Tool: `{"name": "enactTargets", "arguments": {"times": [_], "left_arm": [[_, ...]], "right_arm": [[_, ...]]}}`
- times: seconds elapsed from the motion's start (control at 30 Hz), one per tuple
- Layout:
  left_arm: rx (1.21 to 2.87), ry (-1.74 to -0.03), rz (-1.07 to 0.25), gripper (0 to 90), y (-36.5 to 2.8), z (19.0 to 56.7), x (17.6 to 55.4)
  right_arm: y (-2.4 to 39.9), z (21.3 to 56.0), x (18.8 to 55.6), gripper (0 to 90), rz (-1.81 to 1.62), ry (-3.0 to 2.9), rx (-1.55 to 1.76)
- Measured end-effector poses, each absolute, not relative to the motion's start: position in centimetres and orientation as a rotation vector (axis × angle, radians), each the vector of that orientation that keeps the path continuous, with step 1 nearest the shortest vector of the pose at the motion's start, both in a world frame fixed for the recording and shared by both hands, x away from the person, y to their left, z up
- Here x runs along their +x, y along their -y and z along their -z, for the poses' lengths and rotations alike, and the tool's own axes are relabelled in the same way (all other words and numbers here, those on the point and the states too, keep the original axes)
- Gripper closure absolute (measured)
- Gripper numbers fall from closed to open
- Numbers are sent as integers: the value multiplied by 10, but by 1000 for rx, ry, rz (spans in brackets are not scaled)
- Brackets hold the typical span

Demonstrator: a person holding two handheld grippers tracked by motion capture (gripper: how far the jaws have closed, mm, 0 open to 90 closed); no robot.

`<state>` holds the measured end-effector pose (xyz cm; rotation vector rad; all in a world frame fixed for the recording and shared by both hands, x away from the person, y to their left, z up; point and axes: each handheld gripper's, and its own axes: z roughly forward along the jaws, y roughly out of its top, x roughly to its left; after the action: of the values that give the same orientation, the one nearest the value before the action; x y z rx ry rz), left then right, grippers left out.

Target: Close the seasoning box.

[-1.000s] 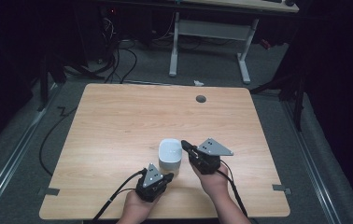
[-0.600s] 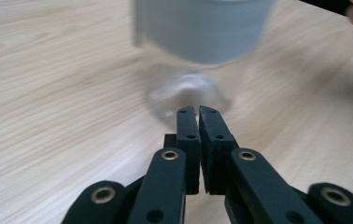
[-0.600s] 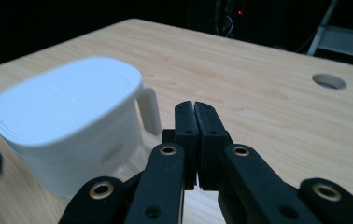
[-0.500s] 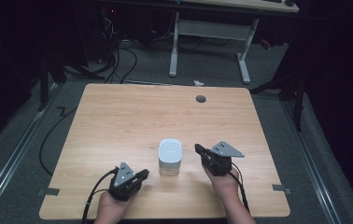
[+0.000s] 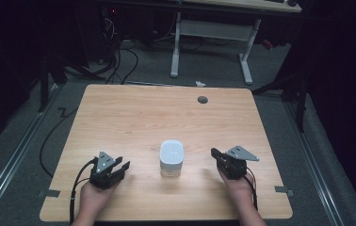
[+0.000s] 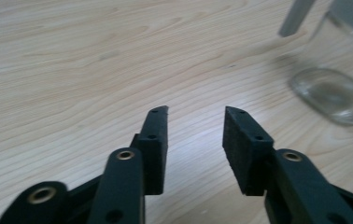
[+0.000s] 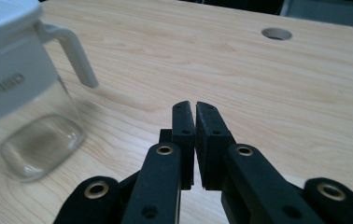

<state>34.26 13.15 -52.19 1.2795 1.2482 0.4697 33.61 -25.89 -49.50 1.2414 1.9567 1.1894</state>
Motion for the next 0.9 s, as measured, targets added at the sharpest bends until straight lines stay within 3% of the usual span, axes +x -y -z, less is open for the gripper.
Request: {"name": "enactTargets", "arguments": {"times": [0.13, 0.37, 0.9], "left_arm": [[1245, -1277, -512, 546, -152, 526, 337], [1224, -1318, -541, 509, -169, 531, 331], [1240, -1307, -537, 479, -163, 532, 329]], "right_arm": [[273, 502, 329, 828, -1159, -1944, 1265], [296, 519, 291, 643, -1157, -1865, 1340], [304, 517, 293, 586, -1110, -1832, 1355]]}}
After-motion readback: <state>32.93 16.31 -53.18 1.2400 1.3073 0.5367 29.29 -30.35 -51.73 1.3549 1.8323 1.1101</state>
